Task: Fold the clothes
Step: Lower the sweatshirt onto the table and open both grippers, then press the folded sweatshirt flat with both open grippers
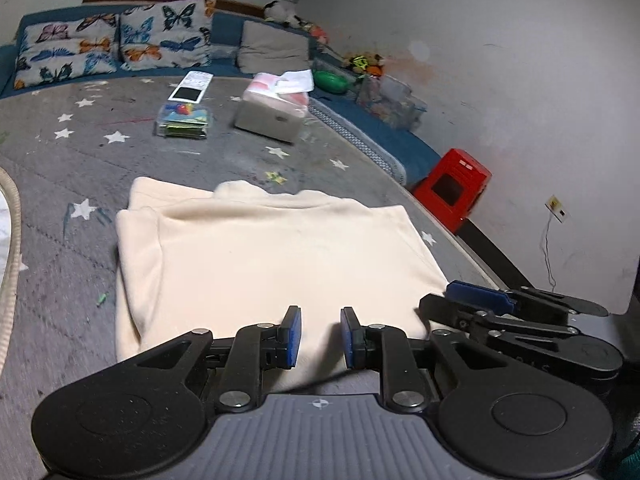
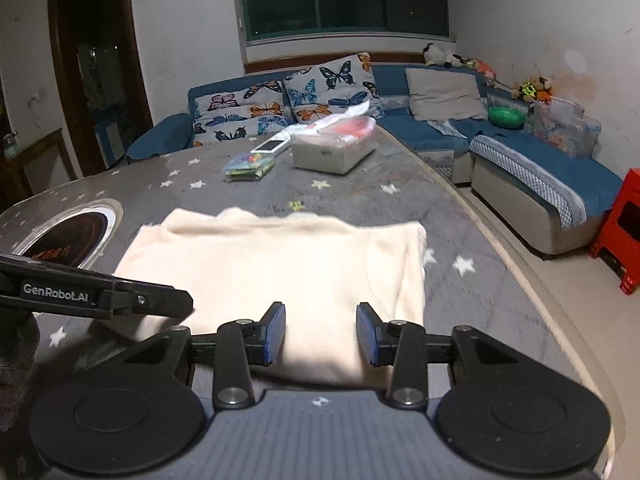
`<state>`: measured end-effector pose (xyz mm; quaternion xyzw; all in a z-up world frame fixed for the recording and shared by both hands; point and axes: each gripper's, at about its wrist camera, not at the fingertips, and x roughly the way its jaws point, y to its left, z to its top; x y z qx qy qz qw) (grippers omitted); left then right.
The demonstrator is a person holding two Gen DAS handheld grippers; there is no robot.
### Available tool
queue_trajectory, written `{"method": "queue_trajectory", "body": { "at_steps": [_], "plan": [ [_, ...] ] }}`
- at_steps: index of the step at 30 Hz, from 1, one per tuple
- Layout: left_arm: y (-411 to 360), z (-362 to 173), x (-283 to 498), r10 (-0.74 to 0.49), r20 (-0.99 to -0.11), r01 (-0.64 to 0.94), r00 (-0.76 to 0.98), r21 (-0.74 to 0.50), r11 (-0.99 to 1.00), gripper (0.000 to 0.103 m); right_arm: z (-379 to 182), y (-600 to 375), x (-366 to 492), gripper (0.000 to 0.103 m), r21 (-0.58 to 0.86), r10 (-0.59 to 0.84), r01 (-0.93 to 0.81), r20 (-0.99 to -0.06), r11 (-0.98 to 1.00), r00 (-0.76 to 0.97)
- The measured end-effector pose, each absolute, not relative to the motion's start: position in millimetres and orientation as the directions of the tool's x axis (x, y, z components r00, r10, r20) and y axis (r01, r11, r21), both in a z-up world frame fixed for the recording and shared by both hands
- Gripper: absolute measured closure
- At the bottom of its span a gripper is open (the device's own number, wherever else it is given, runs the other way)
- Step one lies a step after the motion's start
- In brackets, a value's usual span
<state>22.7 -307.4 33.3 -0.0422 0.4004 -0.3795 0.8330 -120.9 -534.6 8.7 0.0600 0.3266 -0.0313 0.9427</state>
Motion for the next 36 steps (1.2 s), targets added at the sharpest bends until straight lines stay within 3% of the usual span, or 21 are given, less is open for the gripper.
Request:
{"method": "queue_trajectory", "body": {
  "at_steps": [8, 28, 36],
  "plan": [
    [-307, 32, 14, -0.658, -0.631, 0.614, 0.411, -0.342, 0.711, 0.081, 3, -530, -128, 0.065, 0.061, -0.034, 0.091, -0.621, 0.994, 0.783],
    [-272, 38, 7, -0.657, -0.604, 0.542, 0.45, -0.4, 0.739, 0.081, 11, -482, -121, 0.064, 0.023, 0.045, -0.039, -0.589, 0.999, 0.807],
    [-256, 36, 15, -0.626, -0.615, 0.489, 0.478, -0.406, 0.772, 0.081, -3, -468, -107, 0.059, 0.026, 0.074, -0.074, -0.612, 0.997, 0.787]
  ]
}}
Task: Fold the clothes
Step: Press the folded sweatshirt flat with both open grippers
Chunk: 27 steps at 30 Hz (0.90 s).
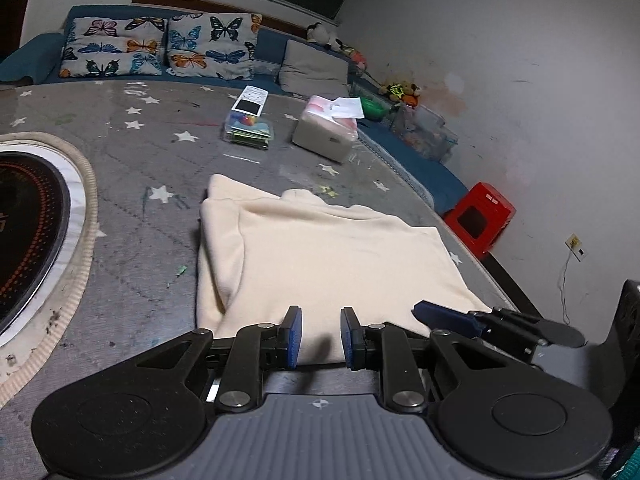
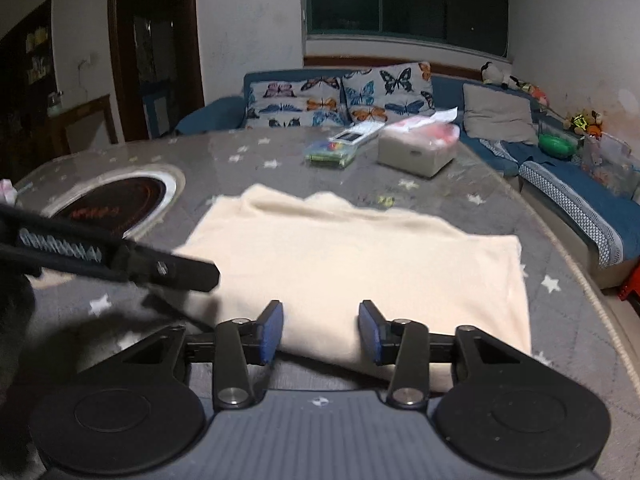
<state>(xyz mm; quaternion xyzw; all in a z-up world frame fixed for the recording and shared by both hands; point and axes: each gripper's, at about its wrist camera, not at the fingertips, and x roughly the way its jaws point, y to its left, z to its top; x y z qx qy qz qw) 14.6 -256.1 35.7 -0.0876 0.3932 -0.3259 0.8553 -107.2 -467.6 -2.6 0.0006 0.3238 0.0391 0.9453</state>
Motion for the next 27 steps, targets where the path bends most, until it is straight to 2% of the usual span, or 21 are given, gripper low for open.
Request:
{"method": "queue_trajectory", "body": {
  "at_steps": [2, 4, 13, 18, 19, 22, 27],
  "plan": [
    [-256, 36, 14, -0.623, -0.618, 0.483, 0.479, -0.408, 0.775, 0.08, -2, -467, -108, 0.058, 0.028, 0.073, -0.071, -0.611, 0.997, 0.788],
    [-256, 37, 12, -0.623, -0.618, 0.484, 0.479, -0.406, 0.775, 0.079, 0, -466, -110, 0.051, 0.03, 0.074, -0.071, -0.608, 0.997, 0.791],
    [-249, 39, 5, -0.602, -0.631, 0.465, 0.489, -0.395, 0.792, 0.069, 3, -464, -121, 0.035, 0.036, 0.066, -0.055, -0.605, 0.998, 0.794],
    [-243, 39, 1, -0.59, -0.635, 0.452, 0.499, -0.39, 0.802, 0.068, 7, -463, -129, 0.024, 0.034, 0.054, -0.042, -0.601, 0.999, 0.797],
    [-242, 40, 0, -0.587, -0.635, 0.452, 0.501, -0.387, 0.804, 0.063, 7, -464, -131, 0.02, 0.036, 0.05, -0.036, -0.603, 0.999, 0.796],
    [-239, 42, -6, -0.572, -0.635, 0.452, 0.519, -0.364, 0.814, 0.052, 6, -466, -133, 0.02, 0.054, 0.044, -0.013, -0.611, 0.998, 0.791],
    [-231, 42, -10, -0.55, -0.64, 0.439, 0.536, -0.346, 0.83, 0.044, 3, -466, -137, 0.013, 0.065, 0.031, 0.012, -0.619, 0.998, 0.785]
  ]
}}
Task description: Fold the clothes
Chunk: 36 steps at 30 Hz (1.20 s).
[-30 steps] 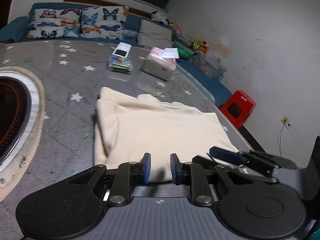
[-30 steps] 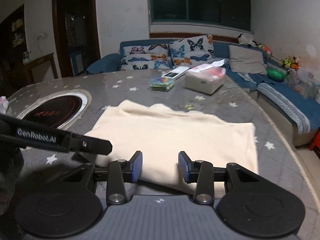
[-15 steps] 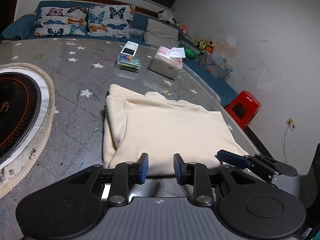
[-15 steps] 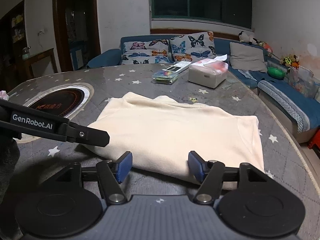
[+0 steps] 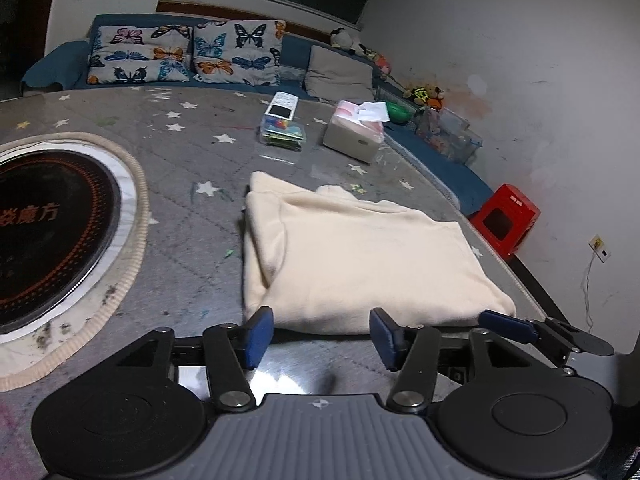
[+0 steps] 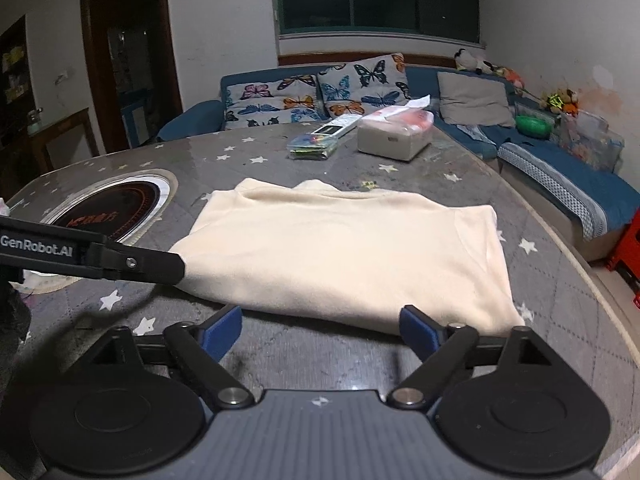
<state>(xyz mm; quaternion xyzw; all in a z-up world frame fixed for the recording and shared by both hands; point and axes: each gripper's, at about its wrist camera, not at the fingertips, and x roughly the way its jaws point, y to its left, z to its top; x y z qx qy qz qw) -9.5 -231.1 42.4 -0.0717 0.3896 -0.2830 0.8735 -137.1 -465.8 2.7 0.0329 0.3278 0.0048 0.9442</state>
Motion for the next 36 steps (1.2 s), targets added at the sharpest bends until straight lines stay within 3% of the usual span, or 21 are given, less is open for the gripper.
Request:
{"method": "queue_trajectory", "body": {
  "at_steps": [8, 10, 22, 36],
  "plan": [
    [-218, 41, -15, -0.52, -0.649, 0.414, 0.555, -0.327, 0.85, 0.029, 0, -460, -140, 0.008, 0.058, 0.005, 0.041, -0.631, 0.997, 0.776],
    [-215, 40, -17, -0.51, -0.651, 0.411, 0.563, -0.315, 0.855, 0.023, 0, -459, -141, 0.002, 0.055, -0.004, 0.05, -0.633, 0.997, 0.774],
    [-204, 36, -30, -0.452, -0.655, 0.394, 0.606, -0.247, 0.886, 0.002, -4, -457, -140, 0.0, 0.067, -0.049, 0.121, -0.649, 0.99, 0.759],
    [-210, 34, -41, -0.421, -0.664, 0.408, 0.618, -0.187, 0.893, 0.0, -6, -456, -150, 0.0, 0.087, -0.073, 0.171, -0.653, 0.982, 0.754]
  ]
}}
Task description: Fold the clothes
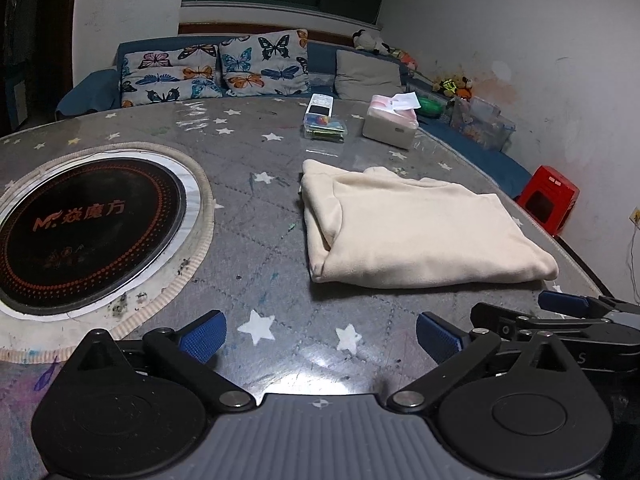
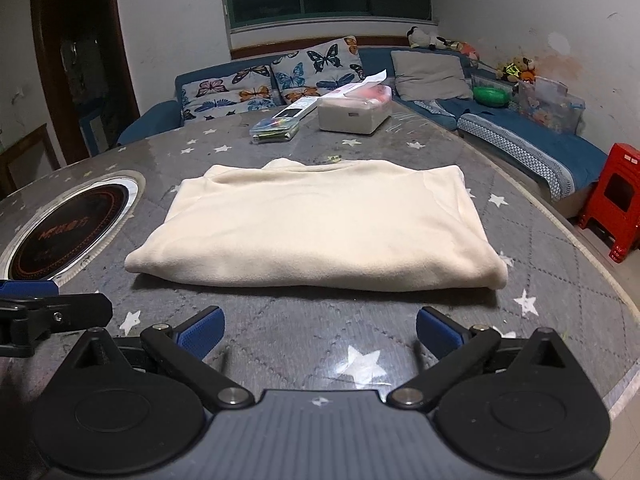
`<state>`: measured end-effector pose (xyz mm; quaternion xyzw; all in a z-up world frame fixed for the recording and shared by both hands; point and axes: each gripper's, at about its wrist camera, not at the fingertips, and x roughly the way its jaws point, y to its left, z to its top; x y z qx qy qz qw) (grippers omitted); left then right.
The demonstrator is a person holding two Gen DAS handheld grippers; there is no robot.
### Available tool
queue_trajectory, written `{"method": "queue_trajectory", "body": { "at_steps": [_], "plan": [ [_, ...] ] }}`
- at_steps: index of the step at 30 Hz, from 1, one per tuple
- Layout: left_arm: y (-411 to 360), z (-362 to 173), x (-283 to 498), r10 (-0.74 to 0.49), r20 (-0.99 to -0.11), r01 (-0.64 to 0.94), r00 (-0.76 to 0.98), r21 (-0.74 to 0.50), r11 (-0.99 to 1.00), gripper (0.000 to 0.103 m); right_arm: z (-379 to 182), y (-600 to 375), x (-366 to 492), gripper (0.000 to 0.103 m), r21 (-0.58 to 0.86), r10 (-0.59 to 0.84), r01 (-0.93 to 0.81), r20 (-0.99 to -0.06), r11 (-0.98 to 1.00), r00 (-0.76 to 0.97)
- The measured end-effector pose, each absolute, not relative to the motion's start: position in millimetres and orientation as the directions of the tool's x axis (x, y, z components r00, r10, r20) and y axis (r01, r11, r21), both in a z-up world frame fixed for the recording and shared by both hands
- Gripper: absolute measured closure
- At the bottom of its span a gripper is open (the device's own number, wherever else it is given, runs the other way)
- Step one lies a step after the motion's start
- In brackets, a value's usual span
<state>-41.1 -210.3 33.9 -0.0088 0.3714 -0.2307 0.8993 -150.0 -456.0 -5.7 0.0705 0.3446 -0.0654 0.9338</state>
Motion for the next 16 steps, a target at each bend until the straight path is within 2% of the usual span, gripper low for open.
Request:
{"method": "queue_trajectory", "body": {
  "at_steps": [16],
  "plan": [
    [-205, 35, -52, -0.4, -0.666, 0.38, 0.63, -0.185, 0.906, 0.0, 0, -450, -160, 0.0, 0.109, -0.094, 0.208, -0.63, 0.972, 0.771]
  ]
}}
